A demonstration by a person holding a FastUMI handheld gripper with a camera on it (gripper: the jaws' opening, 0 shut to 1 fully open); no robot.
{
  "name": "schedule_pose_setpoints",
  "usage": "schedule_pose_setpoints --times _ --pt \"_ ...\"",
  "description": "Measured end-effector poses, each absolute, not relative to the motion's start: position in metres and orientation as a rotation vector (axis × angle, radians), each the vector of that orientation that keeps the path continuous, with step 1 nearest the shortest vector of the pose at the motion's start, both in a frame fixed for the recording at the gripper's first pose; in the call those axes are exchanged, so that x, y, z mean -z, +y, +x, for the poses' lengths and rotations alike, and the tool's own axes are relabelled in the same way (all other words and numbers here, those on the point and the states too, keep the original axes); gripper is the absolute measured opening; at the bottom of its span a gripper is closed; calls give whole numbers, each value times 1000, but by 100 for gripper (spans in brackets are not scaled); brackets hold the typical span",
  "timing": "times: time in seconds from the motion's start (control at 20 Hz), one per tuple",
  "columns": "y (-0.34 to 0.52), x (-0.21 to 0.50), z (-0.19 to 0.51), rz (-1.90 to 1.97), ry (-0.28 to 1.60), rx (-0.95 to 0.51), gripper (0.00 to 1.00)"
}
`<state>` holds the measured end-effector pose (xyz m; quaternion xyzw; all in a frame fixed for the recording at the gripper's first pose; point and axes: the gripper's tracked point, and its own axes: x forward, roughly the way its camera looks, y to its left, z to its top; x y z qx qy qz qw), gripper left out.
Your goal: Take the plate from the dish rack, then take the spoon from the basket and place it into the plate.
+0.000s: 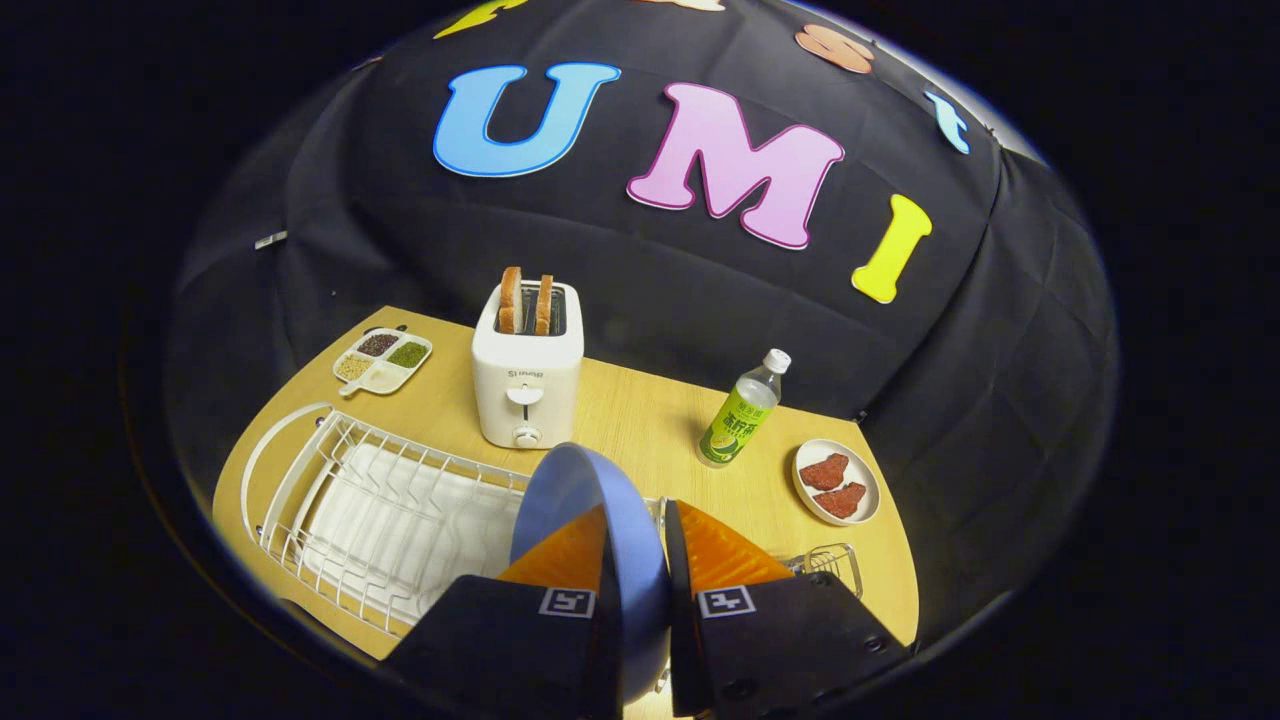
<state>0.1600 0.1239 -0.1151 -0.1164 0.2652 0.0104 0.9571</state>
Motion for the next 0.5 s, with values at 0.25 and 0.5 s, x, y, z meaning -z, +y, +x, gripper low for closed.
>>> schedule_pose_setpoints --times 0.25,0.5 --pt "91 98 138 -89 545 -76 23" --pt "42 75 98 57 536 -103 22"
